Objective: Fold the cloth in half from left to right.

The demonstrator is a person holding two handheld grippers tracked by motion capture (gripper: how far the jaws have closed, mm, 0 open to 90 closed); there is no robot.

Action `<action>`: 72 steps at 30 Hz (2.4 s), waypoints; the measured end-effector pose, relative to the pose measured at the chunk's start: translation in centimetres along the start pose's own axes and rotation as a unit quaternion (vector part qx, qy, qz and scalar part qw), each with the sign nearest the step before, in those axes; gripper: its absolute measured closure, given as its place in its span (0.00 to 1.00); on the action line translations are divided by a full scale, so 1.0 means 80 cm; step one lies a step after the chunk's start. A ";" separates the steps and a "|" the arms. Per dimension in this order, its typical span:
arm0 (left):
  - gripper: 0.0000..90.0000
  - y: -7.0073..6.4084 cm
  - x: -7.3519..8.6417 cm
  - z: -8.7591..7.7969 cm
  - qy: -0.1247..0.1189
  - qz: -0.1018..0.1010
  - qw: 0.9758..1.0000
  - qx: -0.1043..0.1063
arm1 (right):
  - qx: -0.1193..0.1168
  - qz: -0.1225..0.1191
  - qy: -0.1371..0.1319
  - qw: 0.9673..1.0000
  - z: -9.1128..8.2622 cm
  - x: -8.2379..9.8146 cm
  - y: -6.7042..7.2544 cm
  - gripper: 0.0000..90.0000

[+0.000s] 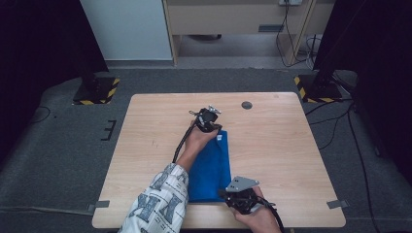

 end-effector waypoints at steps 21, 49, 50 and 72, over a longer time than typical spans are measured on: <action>0.99 -0.003 -0.005 0.000 -0.015 -0.002 1.000 0.006 | 0.009 0.008 0.030 0.999 0.005 0.012 -0.010 0.97; 0.62 -0.012 -0.004 -0.017 -0.052 0.014 0.998 0.010 | 0.033 0.031 0.043 0.998 0.004 0.015 -0.033 0.40; 0.56 -0.012 -0.003 -0.019 -0.050 0.015 0.999 0.011 | 0.030 0.032 0.042 0.998 0.005 0.014 -0.034 0.36; 0.08 -0.004 0.026 -0.078 -0.059 0.018 0.998 0.011 | 0.029 0.035 0.010 0.999 0.040 -0.024 -0.079 0.09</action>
Point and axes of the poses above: each handheld gripper's, and its own axes: z roughly forward along the jaws, x roughly out of its underside, y roughly to its left, the point moved 6 cm from there along z, roughly forward along the jaws, and after that the axes turned 3 degrees about x, right-handed, at the moved point
